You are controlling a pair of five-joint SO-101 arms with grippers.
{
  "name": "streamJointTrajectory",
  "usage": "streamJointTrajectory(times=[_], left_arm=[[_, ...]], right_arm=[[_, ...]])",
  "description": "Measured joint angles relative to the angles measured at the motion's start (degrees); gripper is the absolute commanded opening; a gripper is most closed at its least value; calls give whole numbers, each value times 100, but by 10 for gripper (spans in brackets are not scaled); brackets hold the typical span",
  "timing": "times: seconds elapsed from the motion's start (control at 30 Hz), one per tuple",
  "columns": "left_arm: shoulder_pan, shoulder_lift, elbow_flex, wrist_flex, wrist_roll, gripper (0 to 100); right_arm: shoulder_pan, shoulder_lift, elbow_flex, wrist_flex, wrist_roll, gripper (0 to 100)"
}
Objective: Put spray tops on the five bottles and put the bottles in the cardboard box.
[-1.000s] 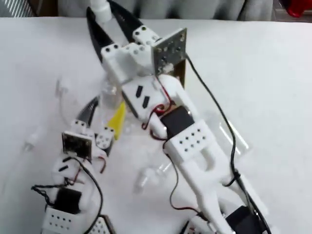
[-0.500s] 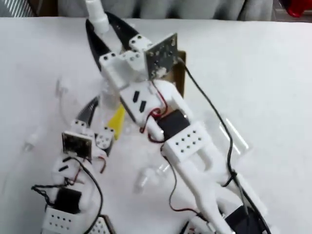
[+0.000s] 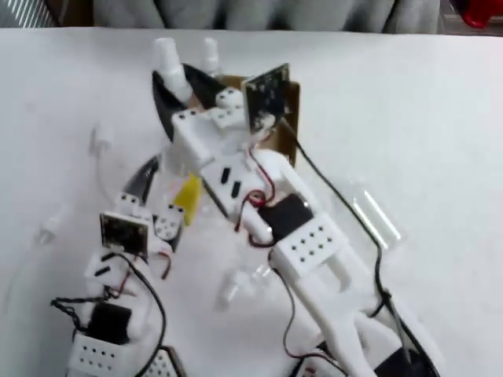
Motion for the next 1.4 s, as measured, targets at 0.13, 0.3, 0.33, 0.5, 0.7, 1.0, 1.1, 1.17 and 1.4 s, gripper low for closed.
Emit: streamJointTrajectory(times=[0.13, 0.3, 0.33, 0.5, 0.7, 1.0, 1.1, 1.17, 1.4], left_arm=[[0, 0, 0, 0, 0, 53], [0, 0, 0, 0, 0, 53], [0, 0, 0, 0, 0, 53], [9, 0, 0, 0, 0, 53], [-9, 0, 0, 0, 0, 53], [-26, 0, 0, 0, 0, 53], [-88, 0, 0, -9, 0, 53], [-105, 0, 0, -9, 0, 53], [-105, 0, 9, -9, 0, 53]], right_arm=[[-26, -378, 211, 378, -53, 15], [-35, -932, 466, 949, -53, 15], [-35, -1037, 510, 1037, -53, 15], [-35, -1327, 703, 1090, -53, 15], [-35, -1380, 853, 1090, -325, 15], [-325, -1380, 905, 905, -352, 15], [-343, -1380, 1160, 580, -352, 15], [-343, -1380, 1380, 387, -352, 15], [-431, -1389, 1829, -176, -352, 19]])
